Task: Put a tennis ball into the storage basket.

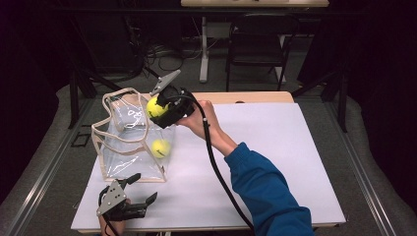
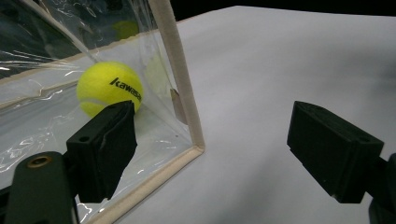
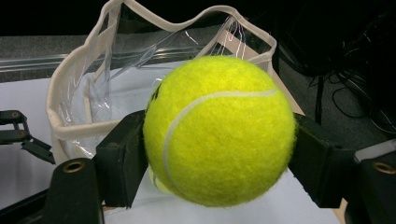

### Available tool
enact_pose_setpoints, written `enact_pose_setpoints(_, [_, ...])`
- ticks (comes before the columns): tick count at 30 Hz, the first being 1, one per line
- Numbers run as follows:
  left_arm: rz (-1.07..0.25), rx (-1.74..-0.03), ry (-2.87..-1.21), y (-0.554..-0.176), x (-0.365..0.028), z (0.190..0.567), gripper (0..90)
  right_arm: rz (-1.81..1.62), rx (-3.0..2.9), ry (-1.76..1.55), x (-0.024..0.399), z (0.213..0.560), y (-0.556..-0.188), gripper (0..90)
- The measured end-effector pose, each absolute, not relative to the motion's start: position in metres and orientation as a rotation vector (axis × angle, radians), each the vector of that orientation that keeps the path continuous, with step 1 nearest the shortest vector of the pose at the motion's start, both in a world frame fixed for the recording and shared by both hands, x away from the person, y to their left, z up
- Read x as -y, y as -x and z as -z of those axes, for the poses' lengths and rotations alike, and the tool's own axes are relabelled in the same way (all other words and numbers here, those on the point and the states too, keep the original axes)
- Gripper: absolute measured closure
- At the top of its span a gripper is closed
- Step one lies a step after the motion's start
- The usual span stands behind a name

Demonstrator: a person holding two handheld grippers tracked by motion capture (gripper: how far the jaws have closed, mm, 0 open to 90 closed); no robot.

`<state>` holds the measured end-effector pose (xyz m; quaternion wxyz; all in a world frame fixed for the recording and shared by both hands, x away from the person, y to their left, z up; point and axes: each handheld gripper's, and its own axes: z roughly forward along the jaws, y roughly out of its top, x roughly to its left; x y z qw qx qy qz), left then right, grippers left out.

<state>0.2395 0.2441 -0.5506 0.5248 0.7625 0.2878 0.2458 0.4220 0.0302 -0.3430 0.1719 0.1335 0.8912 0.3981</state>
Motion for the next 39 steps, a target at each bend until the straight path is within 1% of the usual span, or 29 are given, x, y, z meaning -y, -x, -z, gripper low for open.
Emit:
enact_pose_setpoints(21, [-0.590,-0.688,-1.824,-0.240,-0.244,0.551,16.0,-1.132,-2.513,-0.365,-0.042,0.337,-0.422,26.2])
enact_pose_setpoints(39, [-0.594,-0.686,-1.820,-0.239,-0.244,0.550,16.0,-1.162,-2.479,-0.329,-0.051,0.326,-0.413,26.2])
